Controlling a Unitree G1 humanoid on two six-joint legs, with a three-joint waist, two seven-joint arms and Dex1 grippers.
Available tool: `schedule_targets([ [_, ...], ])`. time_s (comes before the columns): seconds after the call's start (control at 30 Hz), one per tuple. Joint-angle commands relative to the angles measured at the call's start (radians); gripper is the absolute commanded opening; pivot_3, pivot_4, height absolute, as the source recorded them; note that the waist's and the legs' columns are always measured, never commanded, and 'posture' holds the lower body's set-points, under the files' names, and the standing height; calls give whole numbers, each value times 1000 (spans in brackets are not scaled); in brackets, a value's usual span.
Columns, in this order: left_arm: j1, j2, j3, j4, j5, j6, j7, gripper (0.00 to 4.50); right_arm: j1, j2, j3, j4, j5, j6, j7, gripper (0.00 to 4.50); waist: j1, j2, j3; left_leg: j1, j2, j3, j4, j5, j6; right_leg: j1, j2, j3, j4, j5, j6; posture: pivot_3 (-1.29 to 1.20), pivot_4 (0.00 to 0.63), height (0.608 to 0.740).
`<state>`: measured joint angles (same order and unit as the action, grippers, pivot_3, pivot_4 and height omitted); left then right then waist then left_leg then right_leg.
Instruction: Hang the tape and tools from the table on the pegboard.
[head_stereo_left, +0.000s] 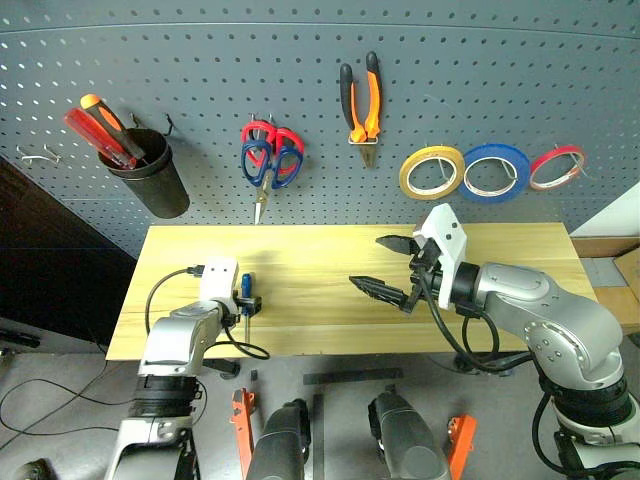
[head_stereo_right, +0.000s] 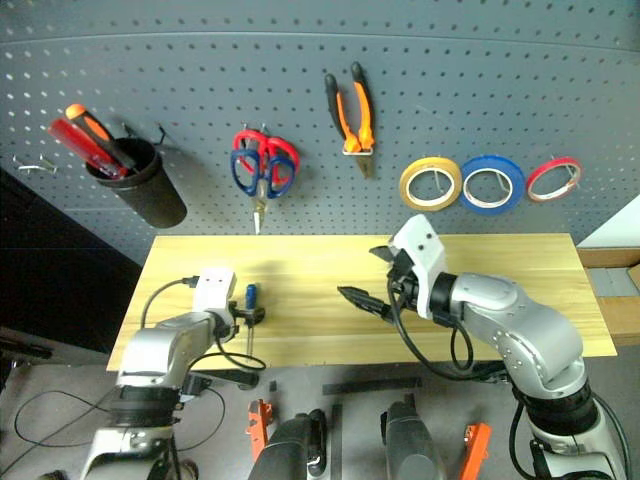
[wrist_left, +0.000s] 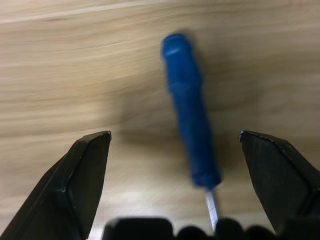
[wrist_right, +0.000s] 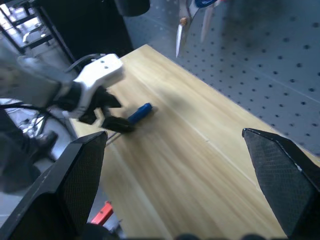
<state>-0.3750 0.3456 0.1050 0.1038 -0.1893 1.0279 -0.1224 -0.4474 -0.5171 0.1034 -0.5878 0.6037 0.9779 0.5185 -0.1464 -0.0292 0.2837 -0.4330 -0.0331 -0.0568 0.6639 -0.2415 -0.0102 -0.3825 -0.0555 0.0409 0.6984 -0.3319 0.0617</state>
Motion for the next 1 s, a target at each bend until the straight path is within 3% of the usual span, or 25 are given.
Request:
schedule_targets([
  [0.03,-29,-36,58,63,-1,13,40,4423,-13,-9,5,-36,6,-8,10,4500,0,0,0,0,0,0,0,0,0,0,0,0,0,0,0,-256,295,740],
  [0.07,-39,-48,66,78,-3,16,47,4423,-14,-11,6,-37,7,-7,13,4500,0,0,0,0,0,0,0,0,0,0,0,0,0,0,0,-262,295,740],
  [0.13,-48,-63,76,91,0,19,61,3863,-16,-17,8,-39,10,-5,19,4500,-1,0,0,0,0,0,0,0,0,0,0,0,1,0,0,-268,296,740],
  [0.47,-21,-52,19,69,13,-67,2,494,-36,-50,0,-20,-9,-14,29,4500,0,0,0,0,0,1,0,0,0,0,0,0,1,0,0,-282,284,740],
  [0.77,131,27,-51,-111,62,-349,-115,497,-34,-60,-3,-46,-9,-116,106,4500,-2,0,0,0,0,1,0,0,0,0,-1,1,-1,0,0,-277,270,740],
  [1.0,267,74,16,-433,130,-681,-91,497,-97,-56,-64,-26,69,-192,205,4500,4,0,0,-1,2,1,-1,0,0,-1,-1,2,-1,2,-3,-242,252,740],
])
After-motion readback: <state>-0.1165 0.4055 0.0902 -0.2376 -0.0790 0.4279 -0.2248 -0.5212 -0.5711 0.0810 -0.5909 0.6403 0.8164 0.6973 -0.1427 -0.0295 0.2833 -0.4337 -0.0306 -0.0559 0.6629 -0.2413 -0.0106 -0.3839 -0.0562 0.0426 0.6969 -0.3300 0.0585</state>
